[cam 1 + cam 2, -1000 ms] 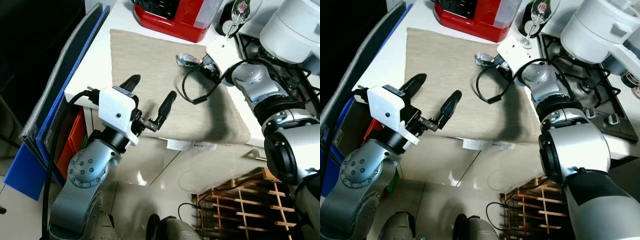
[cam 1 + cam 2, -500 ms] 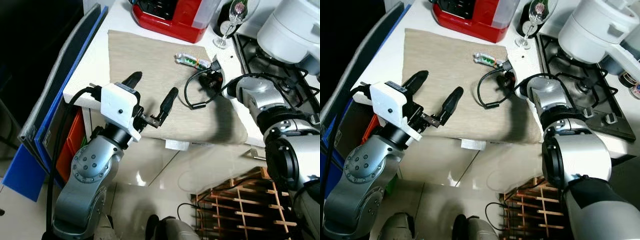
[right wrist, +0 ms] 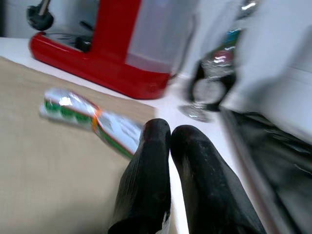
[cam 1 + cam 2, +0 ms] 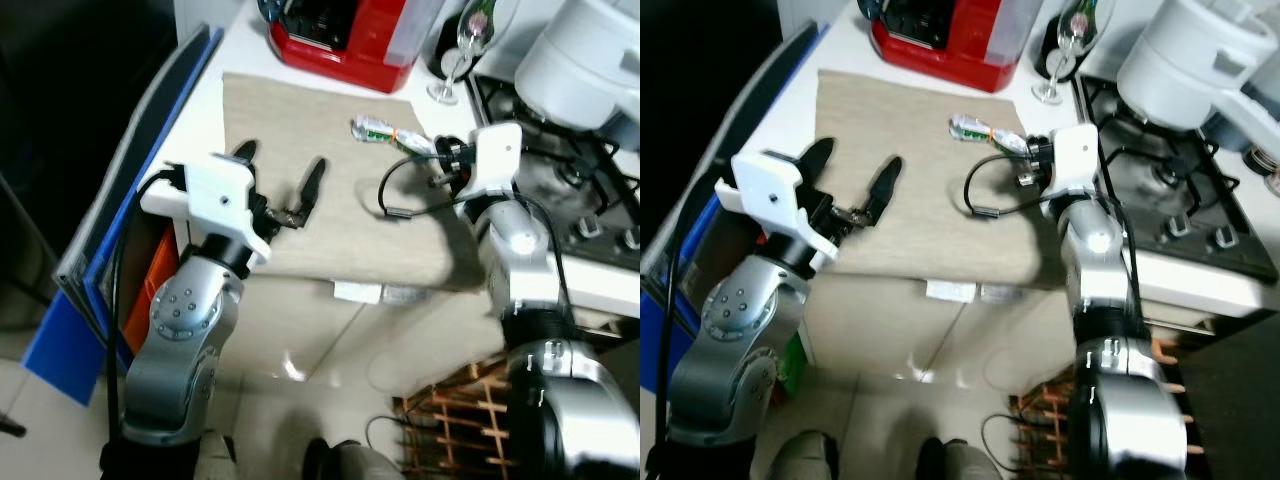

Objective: Restocking fridge

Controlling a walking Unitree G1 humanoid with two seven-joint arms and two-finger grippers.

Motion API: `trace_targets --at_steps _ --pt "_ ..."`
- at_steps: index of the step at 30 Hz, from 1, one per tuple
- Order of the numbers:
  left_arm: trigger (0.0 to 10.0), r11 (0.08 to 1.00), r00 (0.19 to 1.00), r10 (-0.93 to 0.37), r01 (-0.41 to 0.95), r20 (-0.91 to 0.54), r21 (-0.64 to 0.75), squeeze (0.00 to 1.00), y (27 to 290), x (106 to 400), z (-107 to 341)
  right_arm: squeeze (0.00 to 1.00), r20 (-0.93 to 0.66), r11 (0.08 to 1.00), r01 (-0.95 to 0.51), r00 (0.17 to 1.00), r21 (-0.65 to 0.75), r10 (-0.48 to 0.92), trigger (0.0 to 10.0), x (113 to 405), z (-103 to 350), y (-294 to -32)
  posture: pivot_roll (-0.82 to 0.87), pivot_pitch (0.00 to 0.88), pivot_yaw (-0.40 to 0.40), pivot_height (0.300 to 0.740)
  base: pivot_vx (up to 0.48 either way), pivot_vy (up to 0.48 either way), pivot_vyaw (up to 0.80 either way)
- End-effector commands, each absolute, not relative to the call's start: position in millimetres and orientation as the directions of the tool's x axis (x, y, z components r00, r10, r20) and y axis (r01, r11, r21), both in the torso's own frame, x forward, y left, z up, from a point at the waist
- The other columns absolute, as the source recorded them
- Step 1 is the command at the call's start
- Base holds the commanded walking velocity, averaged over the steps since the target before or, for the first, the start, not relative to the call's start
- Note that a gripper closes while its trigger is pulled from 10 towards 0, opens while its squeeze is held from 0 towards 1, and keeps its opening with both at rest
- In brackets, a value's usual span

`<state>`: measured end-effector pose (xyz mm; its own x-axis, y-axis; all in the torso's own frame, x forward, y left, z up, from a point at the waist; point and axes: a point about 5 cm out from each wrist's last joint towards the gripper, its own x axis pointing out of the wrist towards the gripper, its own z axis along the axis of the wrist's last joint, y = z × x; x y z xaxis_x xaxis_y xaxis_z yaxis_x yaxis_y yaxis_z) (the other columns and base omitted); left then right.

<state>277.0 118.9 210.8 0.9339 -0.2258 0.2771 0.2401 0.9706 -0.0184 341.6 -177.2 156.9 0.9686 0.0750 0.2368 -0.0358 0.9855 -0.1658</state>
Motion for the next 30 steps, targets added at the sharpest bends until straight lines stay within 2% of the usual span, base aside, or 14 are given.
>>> trace_targets --at_steps 1,7,8,13,17,20,21,23,27,30 --pt "10.0 0.975 0.949 -0.219 0.224 0.226 0.004 0.00 115 279 200 0.00 0.325 0.974 0.077 0.946 -0.211 -0.005 10.0 327 166 -186 0.02 0.036 -0.124 0.740 0.000 0.000 0.00" --pt "10.0 0.967 0.950 -0.247 0.228 0.190 0.113 0.00 114 287 193 0.00 0.309 0.965 0.196 0.941 -0.177 -0.134 10.0 304 154 -192 0.00 0.028 -0.089 0.740 0.000 0.000 0.00" --pt "10.0 0.947 0.939 -0.294 0.261 0.178 0.190 0.00 111 293 193 0.00 0.289 0.962 0.215 0.944 -0.169 -0.161 10.0 300 147 -192 0.00 0.022 -0.059 0.740 0.000 0.000 0.00" --pt "10.0 0.920 0.933 -0.322 0.269 0.161 0.284 0.00 113 308 197 0.00 0.273 0.959 0.244 0.941 -0.142 -0.199 10.0 302 145 -188 -0.01 0.014 -0.011 0.740 0.000 0.000 0.00" --pt "10.0 0.941 0.943 -0.293 0.256 0.156 0.220 0.00 118 318 198 0.00 0.266 0.974 0.184 0.953 -0.132 -0.144 10.0 313 151 -177 -0.03 0.012 0.015 0.740 0.000 0.000 0.00" --pt "10.0 0.969 0.959 -0.246 0.237 0.142 0.076 0.00 117 319 189 0.00 0.257 0.980 0.161 0.958 -0.117 -0.126 10.0 318 157 -173 -0.04 0.000 0.019 0.740 0.000 0.000 0.00" --pt "10.0 0.969 0.959 -0.246 0.237 0.142 0.076 0.00 117 319 189 0.00 0.257 0.980 0.161 0.958 -0.117 -0.126 10.0 318 157 -173 -0.04 0.000 0.019 0.740 0.000 0.000 0.00" --pt "10.0 0.977 0.972 -0.203 0.209 0.119 -0.040 0.00 111 317 177 0.00 0.285 0.981 0.145 0.953 -0.128 -0.104 10.0 320 166 -169 -0.04 0.000 0.012 0.740 0.000 0.000 0.00" --pt "10.0 0.979 0.975 -0.189 0.197 0.118 -0.061 0.00 107 319 174 0.00 0.308 0.979 0.147 0.947 -0.144 -0.097 10.0 323 172 -169 -0.05 0.000 0.003 0.740 0.000 0.000 0.00" --pt "10.0 0.981 0.971 -0.187 0.193 0.151 -0.026 0.00 106 324 179 0.00 0.329 0.977 0.157 0.939 -0.146 -0.102 10.0 326 178 -171 -0.05 0.000 -0.003 0.740 0.000 0.000 0.00"
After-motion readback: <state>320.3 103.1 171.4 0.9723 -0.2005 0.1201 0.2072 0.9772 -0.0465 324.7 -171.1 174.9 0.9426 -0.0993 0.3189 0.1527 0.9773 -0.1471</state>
